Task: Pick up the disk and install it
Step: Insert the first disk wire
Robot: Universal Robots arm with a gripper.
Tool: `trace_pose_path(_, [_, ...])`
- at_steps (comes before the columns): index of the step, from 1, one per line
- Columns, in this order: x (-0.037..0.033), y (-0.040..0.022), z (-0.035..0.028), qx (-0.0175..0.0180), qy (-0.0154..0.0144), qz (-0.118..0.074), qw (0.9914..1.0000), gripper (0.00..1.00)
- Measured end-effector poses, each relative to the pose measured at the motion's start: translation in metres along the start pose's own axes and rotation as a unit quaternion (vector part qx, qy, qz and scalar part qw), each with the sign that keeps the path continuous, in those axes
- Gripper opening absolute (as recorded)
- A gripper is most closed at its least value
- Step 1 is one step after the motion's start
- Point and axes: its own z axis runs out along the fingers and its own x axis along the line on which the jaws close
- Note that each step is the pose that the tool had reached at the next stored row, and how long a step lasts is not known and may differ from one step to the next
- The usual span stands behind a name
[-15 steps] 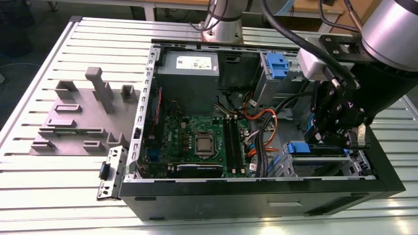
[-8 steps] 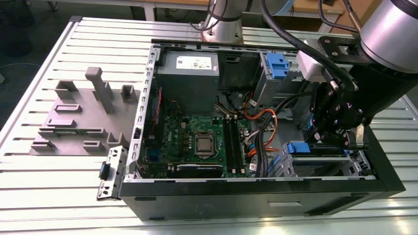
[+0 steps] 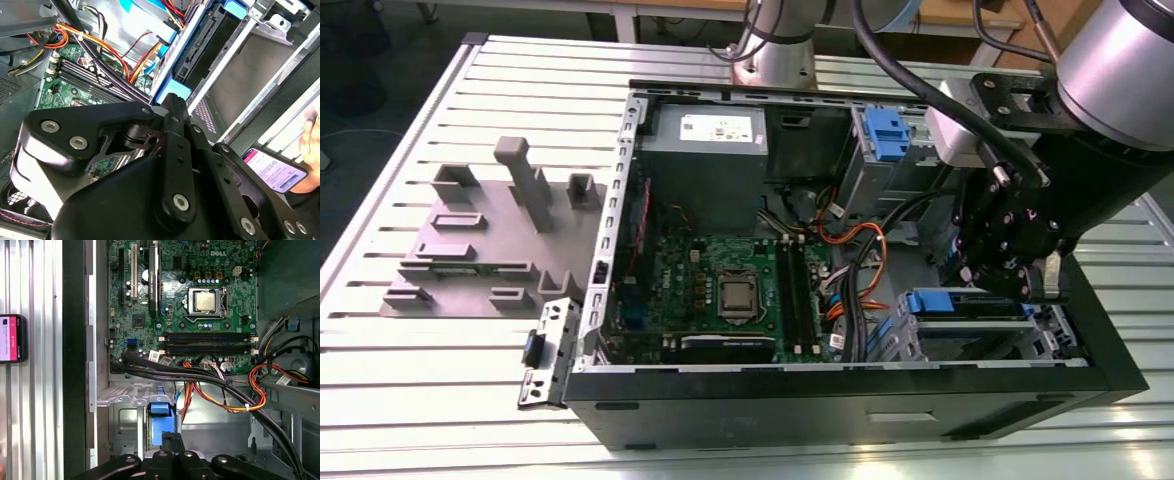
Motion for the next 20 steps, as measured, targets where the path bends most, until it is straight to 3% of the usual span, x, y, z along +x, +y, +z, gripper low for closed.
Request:
trace_pose_path(8, [0.0,-0.0023,0.0,-0.0001,-0.0006,0.0,1.0,0.11])
trace_pose_path(16, [-0.0009,-0.0283,-0.0002,-0.0002,-0.0006,0.0,1.0,0.11])
trace_pose_path(20, [-0.001,-0.0304,-0.0002,-0.0002,-0.0006,0.0,1.0,0.11])
